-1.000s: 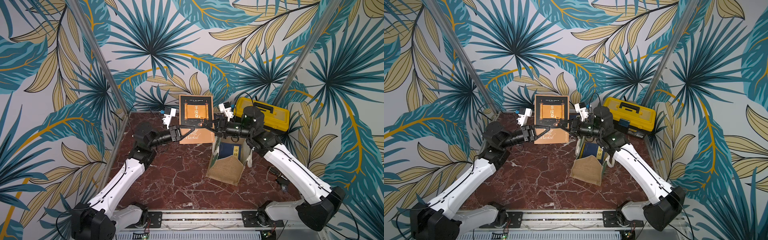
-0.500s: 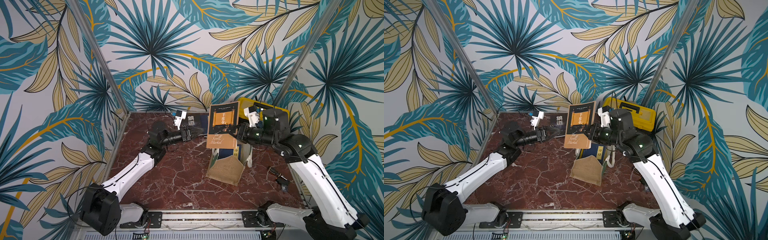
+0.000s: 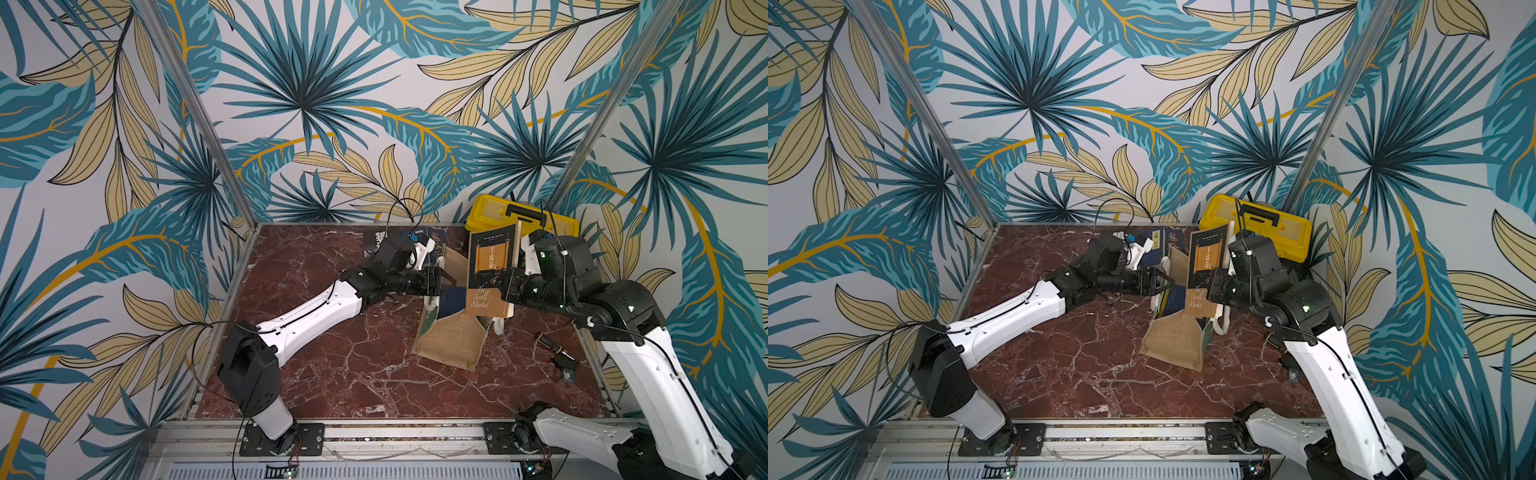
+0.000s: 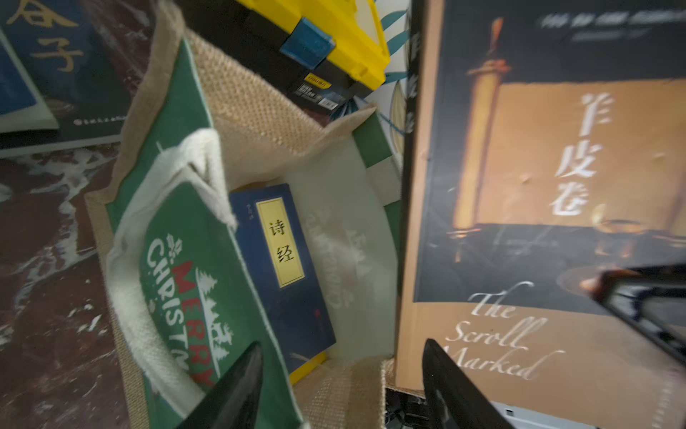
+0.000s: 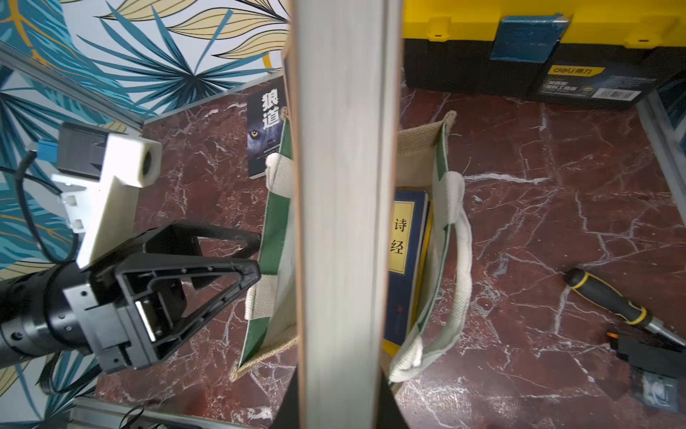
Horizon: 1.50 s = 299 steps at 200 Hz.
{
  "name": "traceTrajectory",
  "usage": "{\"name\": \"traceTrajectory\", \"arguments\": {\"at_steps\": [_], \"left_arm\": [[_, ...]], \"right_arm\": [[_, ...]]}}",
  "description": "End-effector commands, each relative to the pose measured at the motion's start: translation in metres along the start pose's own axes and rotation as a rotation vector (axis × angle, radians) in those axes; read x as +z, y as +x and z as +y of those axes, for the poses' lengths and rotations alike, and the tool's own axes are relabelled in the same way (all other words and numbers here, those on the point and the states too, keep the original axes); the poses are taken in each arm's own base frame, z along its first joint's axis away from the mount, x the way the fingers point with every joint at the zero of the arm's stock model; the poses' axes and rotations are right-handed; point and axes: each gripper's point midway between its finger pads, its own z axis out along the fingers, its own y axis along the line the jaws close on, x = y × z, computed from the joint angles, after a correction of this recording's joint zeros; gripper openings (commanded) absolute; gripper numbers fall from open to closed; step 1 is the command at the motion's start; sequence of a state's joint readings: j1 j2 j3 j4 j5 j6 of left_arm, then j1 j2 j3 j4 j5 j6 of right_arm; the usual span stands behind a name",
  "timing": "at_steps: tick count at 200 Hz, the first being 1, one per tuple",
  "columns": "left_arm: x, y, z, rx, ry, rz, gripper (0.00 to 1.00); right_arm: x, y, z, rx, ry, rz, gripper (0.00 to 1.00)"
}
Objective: Put the books into the canvas bag
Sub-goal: Move the canvas bag to the center of the board.
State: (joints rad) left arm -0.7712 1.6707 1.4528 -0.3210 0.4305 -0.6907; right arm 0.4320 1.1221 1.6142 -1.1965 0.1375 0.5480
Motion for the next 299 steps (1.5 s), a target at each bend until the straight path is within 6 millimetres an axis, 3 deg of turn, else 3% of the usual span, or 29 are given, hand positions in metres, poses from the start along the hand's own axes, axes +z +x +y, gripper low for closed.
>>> {"name": "traceTrajectory", "arguments": {"at_steps": [1, 26, 67, 97, 127, 160, 190, 220, 249, 276, 299], "left_arm": [[0.004, 0.007, 0.028, 0.017, -0.163, 0.037, 0.68], [0.009, 0.016, 0.039, -0.007, -0.207, 0.064, 0.56], [0.004, 0.022, 0.039, -0.021, -0.240, 0.064, 0.20], [0.001, 0.024, 0.035, -0.039, -0.230, 0.068, 0.00], [0.000, 0.026, 0.026, -0.047, -0.207, 0.072, 0.00], [-0.005, 0.028, 0.013, -0.052, -0.184, 0.068, 0.00], [-0.015, 0.030, 0.005, -0.064, -0.182, 0.046, 0.00], [-0.024, 0.036, 0.004, -0.093, -0.201, 0.019, 0.00], [-0.033, 0.039, 0.010, -0.117, -0.234, -0.008, 0.00], [-0.034, 0.039, 0.010, -0.117, -0.234, -0.013, 0.00], [-0.033, 0.037, 0.008, -0.108, -0.229, -0.012, 0.00]], "right_arm": [[0.004, -0.007, -0.004, -0.025, 0.027, -0.031, 0.00], [-0.001, -0.010, 0.003, -0.013, -0.011, -0.035, 0.00], [-0.021, -0.026, 0.012, -0.012, -0.046, -0.072, 0.00], [-0.017, -0.030, 0.026, -0.011, -0.091, -0.040, 0.00], [0.011, -0.026, 0.024, -0.036, -0.048, -0.012, 0.00], [0.046, 0.000, 0.021, -0.046, -0.030, 0.098, 0.00], [0.048, 0.034, 0.029, -0.038, -0.102, 0.258, 0.00], [0.041, 0.068, 0.023, -0.013, -0.103, 0.405, 0.00], [0.036, 0.083, 0.025, 0.023, -0.152, 0.434, 0.00], [0.051, 0.090, 0.024, 0.034, -0.149, 0.448, 0.00], [0.079, 0.094, 0.029, 0.073, -0.161, 0.448, 0.00]]}}
